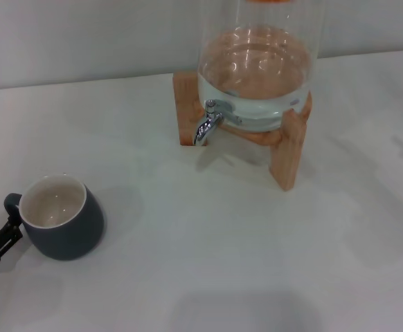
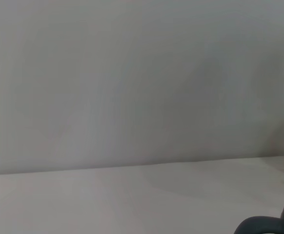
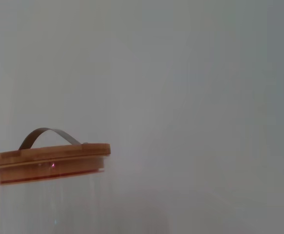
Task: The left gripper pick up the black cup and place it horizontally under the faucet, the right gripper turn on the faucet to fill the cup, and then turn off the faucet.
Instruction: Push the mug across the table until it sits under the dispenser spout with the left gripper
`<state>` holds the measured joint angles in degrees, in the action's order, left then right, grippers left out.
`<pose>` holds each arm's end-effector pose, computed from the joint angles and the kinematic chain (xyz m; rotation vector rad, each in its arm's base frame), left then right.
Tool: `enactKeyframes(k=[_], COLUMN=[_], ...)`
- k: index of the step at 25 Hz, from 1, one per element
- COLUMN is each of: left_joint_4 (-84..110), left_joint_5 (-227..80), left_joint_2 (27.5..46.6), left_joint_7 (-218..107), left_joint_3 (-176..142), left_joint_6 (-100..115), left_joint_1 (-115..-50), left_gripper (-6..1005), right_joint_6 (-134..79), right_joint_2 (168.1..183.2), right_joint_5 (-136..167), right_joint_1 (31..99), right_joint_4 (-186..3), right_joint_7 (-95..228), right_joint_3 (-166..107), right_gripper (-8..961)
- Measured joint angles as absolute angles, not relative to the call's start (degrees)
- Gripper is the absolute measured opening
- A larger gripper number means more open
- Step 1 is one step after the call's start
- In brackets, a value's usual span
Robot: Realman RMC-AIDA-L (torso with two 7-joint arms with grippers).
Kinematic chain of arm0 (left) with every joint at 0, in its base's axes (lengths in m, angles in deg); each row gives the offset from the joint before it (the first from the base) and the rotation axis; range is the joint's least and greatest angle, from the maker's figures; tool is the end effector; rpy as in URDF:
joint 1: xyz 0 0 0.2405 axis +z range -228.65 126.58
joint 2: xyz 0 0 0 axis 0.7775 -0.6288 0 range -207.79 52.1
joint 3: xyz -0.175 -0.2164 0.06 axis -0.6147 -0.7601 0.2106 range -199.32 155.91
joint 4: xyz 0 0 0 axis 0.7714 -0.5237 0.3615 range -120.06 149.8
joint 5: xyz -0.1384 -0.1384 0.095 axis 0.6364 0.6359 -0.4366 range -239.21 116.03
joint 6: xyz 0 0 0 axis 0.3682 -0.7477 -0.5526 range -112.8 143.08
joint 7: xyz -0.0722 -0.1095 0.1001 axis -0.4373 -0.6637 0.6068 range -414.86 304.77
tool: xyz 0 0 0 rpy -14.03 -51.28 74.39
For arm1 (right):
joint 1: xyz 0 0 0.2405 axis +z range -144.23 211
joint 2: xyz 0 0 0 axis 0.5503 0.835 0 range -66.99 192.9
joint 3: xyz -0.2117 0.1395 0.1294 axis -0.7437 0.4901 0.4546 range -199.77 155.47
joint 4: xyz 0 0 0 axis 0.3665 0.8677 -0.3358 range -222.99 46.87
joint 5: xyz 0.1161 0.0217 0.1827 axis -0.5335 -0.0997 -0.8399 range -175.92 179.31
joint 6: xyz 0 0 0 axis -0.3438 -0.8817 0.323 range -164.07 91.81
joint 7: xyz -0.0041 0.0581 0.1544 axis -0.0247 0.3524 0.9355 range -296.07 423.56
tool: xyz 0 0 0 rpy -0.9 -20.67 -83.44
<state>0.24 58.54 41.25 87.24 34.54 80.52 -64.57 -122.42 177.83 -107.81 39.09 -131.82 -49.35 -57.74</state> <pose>-0.4031 0.2953 -0.0471 -1.9595 -0.7306 -0.6232 0.3769 0.2800 0.1312 -1.8218 0.4941 0.9548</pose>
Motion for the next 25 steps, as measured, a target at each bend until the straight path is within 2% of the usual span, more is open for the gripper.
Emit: enactKeyframes(k=[25], left_joint_4=[-0.1], left_joint_5=[58.9], left_joint_2=[41.25], left_joint_7=[87.2], left_joint_3=[34.2], left_joint_6=[79.5], left_joint_1=[-64.7], left_gripper=[879], right_joint_6=[-122.4], right_joint_2=[177.83], right_joint_5=[-107.8], right_joint_1=[39.2], right_joint_4=[-131.8], right_joint_7=[-49.3], right_joint_3=[-57.7], right_gripper=[743])
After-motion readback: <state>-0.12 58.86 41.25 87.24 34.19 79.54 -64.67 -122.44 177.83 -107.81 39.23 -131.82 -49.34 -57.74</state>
